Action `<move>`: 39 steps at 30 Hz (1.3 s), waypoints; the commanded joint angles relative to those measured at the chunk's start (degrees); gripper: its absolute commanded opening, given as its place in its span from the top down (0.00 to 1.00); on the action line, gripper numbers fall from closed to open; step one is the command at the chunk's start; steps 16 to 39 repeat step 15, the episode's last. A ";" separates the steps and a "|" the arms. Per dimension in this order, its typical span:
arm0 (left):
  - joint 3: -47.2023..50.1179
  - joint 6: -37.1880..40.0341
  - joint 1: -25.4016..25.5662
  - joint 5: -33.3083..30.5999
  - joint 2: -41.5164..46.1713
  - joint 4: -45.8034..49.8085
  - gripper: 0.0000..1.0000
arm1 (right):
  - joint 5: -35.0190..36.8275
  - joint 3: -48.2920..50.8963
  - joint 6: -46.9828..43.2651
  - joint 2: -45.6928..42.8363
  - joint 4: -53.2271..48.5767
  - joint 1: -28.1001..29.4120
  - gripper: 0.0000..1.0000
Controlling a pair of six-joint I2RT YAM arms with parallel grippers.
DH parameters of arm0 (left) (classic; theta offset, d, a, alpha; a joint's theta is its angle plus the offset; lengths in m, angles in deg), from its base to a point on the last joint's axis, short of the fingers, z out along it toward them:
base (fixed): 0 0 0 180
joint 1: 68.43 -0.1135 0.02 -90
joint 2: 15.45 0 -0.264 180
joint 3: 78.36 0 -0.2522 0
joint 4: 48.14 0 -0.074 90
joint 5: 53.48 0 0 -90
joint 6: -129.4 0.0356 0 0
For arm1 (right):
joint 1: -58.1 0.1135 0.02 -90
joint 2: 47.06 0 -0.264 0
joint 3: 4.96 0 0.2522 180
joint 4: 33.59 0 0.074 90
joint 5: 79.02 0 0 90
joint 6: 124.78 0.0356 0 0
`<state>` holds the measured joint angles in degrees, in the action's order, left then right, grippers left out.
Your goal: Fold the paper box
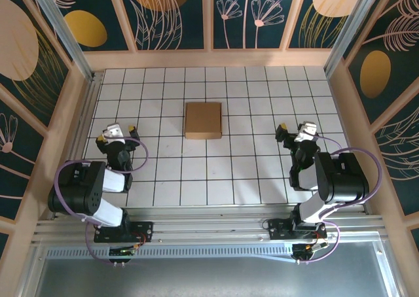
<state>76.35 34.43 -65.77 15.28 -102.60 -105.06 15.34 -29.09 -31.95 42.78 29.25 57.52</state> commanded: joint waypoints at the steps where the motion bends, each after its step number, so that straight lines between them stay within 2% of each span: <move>1: -0.95 -1.41 -0.28 2.42 0.08 -4.06 0.01 | 1.71 -0.96 -1.41 0.16 2.52 0.15 0.01; 13: -0.93 -1.36 -0.24 2.48 0.13 -4.24 0.01 | 0.50 -0.99 -1.45 0.12 2.42 -0.23 0.01; 15: -0.95 -1.37 -0.28 2.46 0.12 -4.21 0.01 | 1.72 3.02 -1.11 -0.04 10.59 -0.07 0.01; 39: -0.95 -1.37 -0.28 2.46 0.12 -4.21 0.01 | 1.72 3.02 -1.11 -0.04 10.59 -0.07 0.01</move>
